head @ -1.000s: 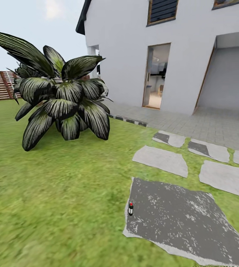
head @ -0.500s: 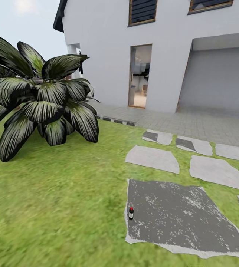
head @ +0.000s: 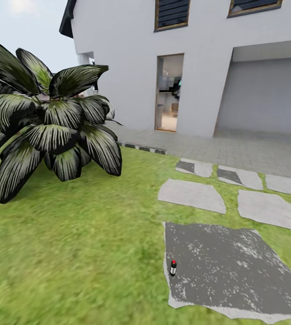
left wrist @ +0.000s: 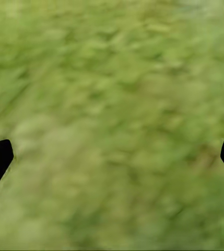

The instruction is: Pick up the pesticide atomizer in the garden and spray insectifuge to fully cover both potted plants in the garden.

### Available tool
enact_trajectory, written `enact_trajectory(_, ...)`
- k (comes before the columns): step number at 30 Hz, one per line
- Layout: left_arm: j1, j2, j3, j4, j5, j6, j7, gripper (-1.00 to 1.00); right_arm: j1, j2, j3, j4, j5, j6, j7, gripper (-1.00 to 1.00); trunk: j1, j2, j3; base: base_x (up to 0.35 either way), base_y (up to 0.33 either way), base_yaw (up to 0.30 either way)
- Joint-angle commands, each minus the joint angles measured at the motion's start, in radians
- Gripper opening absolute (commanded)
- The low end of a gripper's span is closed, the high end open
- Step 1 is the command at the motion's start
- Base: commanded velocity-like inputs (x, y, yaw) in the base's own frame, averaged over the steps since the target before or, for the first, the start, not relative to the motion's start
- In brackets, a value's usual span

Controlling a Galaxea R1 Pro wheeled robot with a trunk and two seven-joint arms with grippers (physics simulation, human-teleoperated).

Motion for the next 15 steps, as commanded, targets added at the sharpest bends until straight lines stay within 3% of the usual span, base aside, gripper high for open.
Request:
enact_trajectory(1, -0.001, 0.0, 0.002, 0.001, -0.001, -0.003, 0.0, 1.0, 0.0, 0.0, -0.001, 0.0, 0.0, -0.003, -0.001, 1.0, 0.0, 0.0, -0.001, 0.162, 0.325, -0.001)
enact_trajectory(15, -0.001, 0.0, 0.002, 0.001, -0.001, -0.004, 0.0, 1.0, 0.0, 0.0, -0.003, -0.001, 0.0, -0.001, 0.0, 1.0, 0.0, 0.0, -0.001, 0.162, 0.325, -0.008)
